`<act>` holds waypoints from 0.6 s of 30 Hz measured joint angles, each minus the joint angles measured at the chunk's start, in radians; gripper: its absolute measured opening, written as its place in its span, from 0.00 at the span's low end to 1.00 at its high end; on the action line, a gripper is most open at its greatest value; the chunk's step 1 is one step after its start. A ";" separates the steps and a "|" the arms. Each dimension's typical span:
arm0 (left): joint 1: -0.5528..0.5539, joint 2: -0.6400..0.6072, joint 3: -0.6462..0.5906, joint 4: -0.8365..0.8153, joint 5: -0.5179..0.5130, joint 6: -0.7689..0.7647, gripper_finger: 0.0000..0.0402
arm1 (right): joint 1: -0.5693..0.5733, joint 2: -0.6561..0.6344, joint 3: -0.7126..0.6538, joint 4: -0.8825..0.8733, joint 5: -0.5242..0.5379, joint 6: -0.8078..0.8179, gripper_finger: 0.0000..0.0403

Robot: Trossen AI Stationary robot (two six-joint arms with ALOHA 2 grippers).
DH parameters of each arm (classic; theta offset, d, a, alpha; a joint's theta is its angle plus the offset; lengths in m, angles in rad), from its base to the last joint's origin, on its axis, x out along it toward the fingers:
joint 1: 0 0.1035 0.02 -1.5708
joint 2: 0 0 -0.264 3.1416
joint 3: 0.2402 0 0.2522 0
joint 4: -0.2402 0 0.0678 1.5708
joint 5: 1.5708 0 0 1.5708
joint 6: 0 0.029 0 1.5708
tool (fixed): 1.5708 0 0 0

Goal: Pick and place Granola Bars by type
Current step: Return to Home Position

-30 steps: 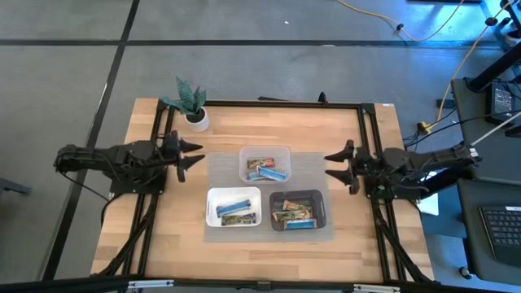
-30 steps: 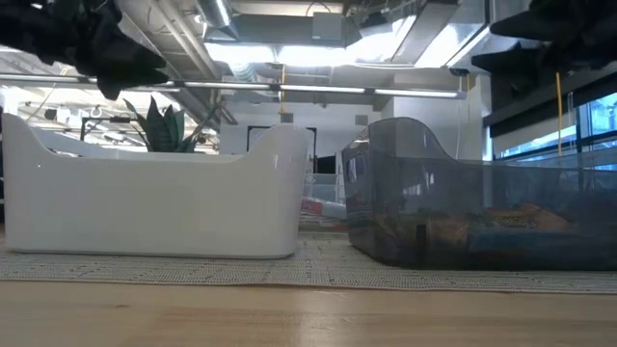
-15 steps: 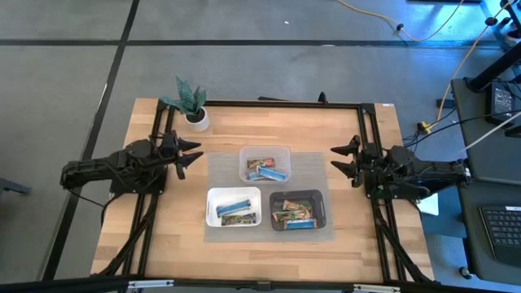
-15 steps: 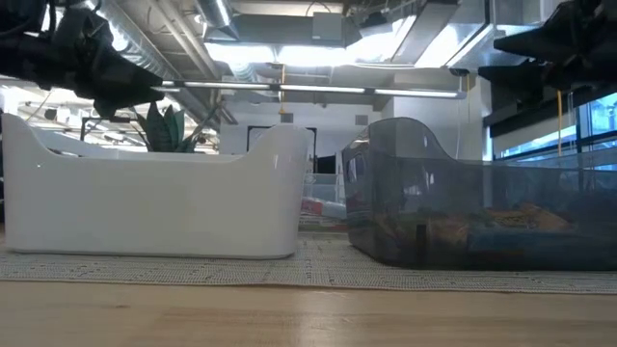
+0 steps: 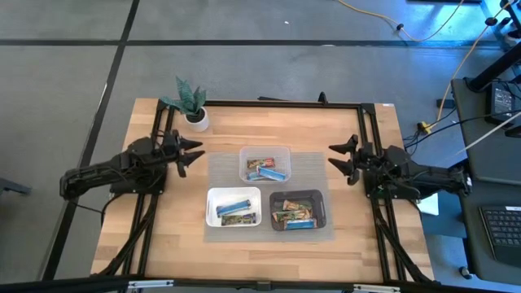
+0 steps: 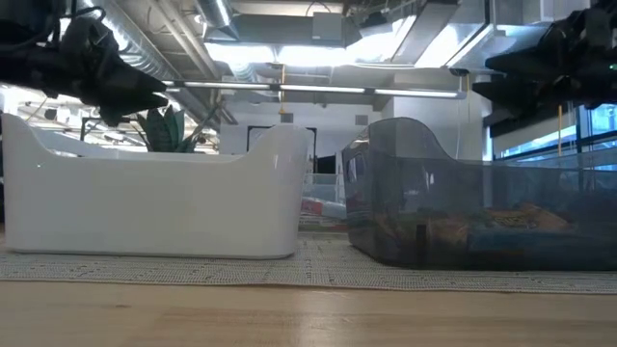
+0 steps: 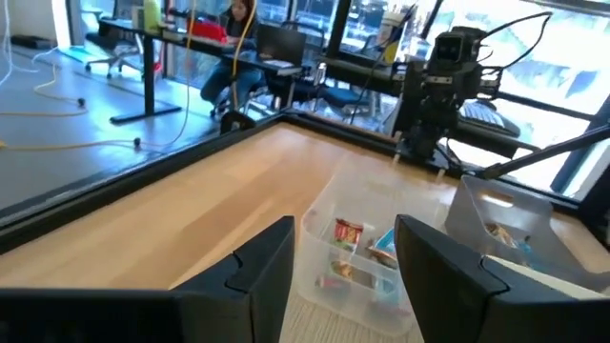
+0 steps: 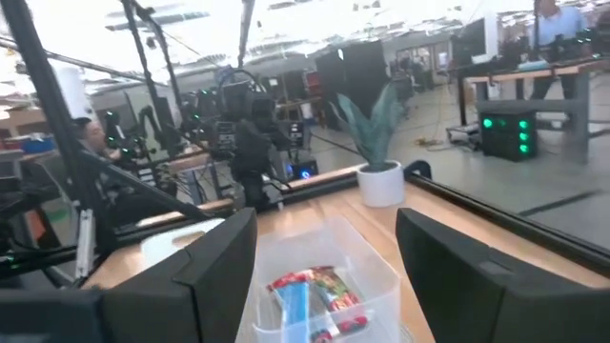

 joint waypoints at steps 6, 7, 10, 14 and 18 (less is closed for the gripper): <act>0.036 0.002 -0.051 0.075 0.018 -0.015 0.44 | -0.028 0.000 0.000 -0.051 0.001 0.009 0.63; 0.041 0.000 -0.051 0.070 0.014 -0.008 0.44 | -0.032 0.000 0.000 -0.058 0.001 0.009 0.63; 0.053 0.001 -0.051 0.069 0.010 0.034 0.43 | -0.037 0.000 0.000 -0.075 0.002 0.007 0.63; 0.054 0.011 -0.051 0.068 0.008 0.061 0.43 | -0.037 0.006 0.000 -0.097 0.002 -0.049 0.63; 0.054 0.011 -0.051 0.068 0.007 0.062 0.44 | -0.037 0.008 0.000 -0.096 0.002 -0.072 0.63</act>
